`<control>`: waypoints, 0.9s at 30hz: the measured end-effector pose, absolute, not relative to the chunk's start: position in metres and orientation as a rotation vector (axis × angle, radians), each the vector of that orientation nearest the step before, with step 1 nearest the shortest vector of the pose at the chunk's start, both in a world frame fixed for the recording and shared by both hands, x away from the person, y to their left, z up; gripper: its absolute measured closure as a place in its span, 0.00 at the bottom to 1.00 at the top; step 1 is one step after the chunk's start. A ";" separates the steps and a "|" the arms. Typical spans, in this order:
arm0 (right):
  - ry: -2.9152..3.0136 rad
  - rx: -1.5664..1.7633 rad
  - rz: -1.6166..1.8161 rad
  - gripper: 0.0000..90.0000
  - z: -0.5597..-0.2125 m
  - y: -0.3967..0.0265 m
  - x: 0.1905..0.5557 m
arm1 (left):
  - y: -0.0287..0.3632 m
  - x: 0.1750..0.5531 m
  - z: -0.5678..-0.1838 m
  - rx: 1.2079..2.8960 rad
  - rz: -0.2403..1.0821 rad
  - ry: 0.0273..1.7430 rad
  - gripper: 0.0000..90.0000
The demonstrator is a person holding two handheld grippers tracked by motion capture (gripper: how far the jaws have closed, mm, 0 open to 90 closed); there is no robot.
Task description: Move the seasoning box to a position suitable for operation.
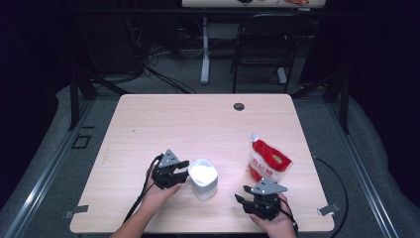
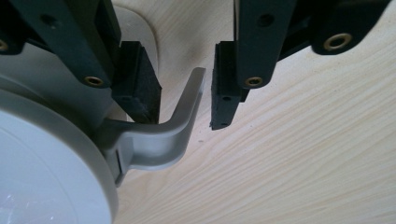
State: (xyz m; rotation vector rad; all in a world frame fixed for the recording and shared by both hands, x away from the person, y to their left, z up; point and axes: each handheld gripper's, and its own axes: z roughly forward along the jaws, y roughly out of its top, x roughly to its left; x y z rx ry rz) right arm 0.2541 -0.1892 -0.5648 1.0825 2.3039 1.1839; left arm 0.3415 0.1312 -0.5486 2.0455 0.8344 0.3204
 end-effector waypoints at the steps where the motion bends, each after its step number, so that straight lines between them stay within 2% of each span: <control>1: 2.304 1.082 1.184 0.60 -0.565 -0.189 0.254 | 0.131 0.341 -0.549 2.046 0.320 0.834 0.72; 3: 2.304 1.081 1.190 0.60 -0.565 -0.189 0.254 | 0.130 0.344 -0.548 2.058 0.318 0.830 0.73; 10: 2.312 1.081 1.184 0.60 -0.566 -0.189 0.254 | 0.125 0.344 -0.547 2.086 0.350 0.813 0.88; 27: 2.299 1.068 1.199 0.61 -0.562 -0.188 0.254 | 0.134 0.330 -0.541 2.136 0.428 0.889 0.91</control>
